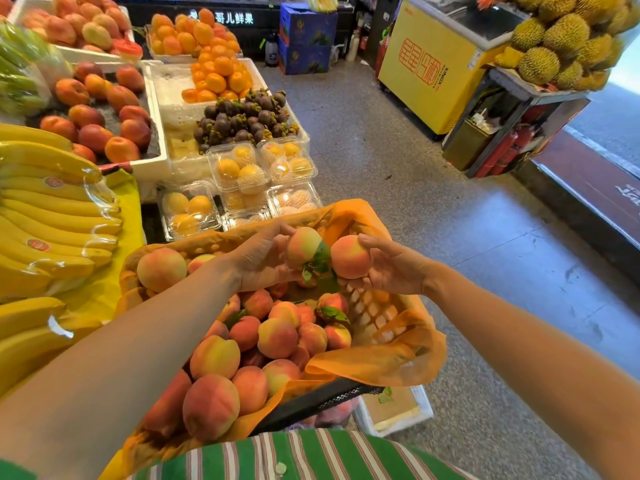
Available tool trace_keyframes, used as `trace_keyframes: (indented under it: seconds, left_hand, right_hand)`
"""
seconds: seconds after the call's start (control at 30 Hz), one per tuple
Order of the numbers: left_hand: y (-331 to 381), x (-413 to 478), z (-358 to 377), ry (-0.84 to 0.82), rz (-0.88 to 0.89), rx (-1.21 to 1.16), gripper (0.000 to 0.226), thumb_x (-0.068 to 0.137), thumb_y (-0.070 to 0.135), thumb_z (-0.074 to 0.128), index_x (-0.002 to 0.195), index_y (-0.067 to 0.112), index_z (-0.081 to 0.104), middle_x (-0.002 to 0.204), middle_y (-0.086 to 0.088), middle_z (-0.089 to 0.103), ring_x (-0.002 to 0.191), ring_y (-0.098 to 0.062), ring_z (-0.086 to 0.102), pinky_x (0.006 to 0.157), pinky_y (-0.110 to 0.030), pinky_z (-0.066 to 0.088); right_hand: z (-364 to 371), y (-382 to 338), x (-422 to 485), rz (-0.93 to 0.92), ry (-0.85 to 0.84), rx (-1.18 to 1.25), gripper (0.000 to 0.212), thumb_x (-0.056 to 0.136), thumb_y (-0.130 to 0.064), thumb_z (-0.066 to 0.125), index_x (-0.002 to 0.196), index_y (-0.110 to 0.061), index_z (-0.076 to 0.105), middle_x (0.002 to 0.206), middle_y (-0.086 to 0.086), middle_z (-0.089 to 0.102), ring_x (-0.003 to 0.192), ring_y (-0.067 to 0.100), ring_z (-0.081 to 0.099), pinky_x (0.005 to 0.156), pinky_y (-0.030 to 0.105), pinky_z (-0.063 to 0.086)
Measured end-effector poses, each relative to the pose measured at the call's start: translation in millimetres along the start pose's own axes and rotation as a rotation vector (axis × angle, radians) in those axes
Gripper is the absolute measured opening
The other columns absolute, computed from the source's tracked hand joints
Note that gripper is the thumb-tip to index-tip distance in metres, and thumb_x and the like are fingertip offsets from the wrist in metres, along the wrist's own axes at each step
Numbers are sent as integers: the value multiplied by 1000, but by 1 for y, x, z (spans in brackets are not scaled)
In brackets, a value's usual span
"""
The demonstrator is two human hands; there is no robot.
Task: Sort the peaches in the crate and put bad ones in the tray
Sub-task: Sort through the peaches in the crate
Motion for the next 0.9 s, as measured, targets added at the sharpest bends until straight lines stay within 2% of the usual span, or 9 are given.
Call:
trace_keyframes:
  seconds: [0.13,0.27,0.37,0.43,0.57,0.63,0.77,0.83,0.9]
  left_hand:
    - [0,5,0,17,28,47,47,80,35,71,116,8,57,94,-11,66,75,-20,69,55,-29,58]
    - [0,7,-5,127,45,173,33,92,28,57,121,13,57,97,-9,65,77,-17,67,51,-26,56]
    - [1,8,-14,202,37,234,48,82,39,68,120,12,57,89,-7,60,71,-16,60,45,-19,49]
    - [0,6,-17,232,-8,261,59,70,46,77,113,11,58,86,-7,51,71,-17,55,50,-19,45]
    - [-5,5,-25,289,-67,262,39,91,42,53,111,9,57,88,-11,56,59,-15,59,35,-15,38]
    - [-6,5,-29,328,-72,281,40,93,41,52,118,11,55,91,-11,56,66,-18,57,33,-15,36]
    - [-8,1,-31,368,-41,277,34,97,33,51,125,14,50,106,-11,54,81,-20,58,51,-24,51]
    - [-9,0,-33,365,-62,334,38,96,35,52,128,14,49,107,-9,56,84,-22,58,62,-27,49]
    - [-11,-1,-36,360,-90,384,38,96,36,53,124,11,52,100,-8,59,81,-20,58,58,-25,45]
  right_hand:
    - [-5,-2,-1,13,16,-51,85,59,-40,89,128,-8,50,121,16,65,109,30,65,83,38,57]
    - [-11,-6,0,60,32,-278,80,67,-43,83,132,-9,50,127,15,62,112,29,63,82,32,57]
    - [-13,-6,4,136,105,-641,51,89,-26,67,134,-9,50,130,13,54,113,23,59,83,29,55]
    - [-12,-1,9,223,89,-982,43,93,-20,62,133,-11,51,129,9,53,110,18,57,84,26,54]
    - [-8,22,28,497,-8,-1553,50,89,-26,66,136,-19,49,129,2,53,112,19,55,89,30,52]
    - [-12,37,39,595,-56,-1744,48,87,-26,67,132,-19,52,123,5,58,107,24,59,88,36,53]
    - [-32,61,53,696,-61,-1906,29,79,-20,65,106,-17,57,102,8,62,92,30,65,77,42,58]
    - [-44,71,55,713,-29,-1890,26,77,-16,59,101,-17,50,99,8,59,88,32,64,75,45,59]
    - [-50,80,56,700,-28,-1897,29,76,-16,61,103,-19,49,97,5,57,89,31,63,74,42,57]
Point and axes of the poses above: each hand's wrist, its own x-axis towards the middle knuckle, its own z-axis out of the palm, y = z × x, the point moved 2 cm from there along x, towards the middle knuckle
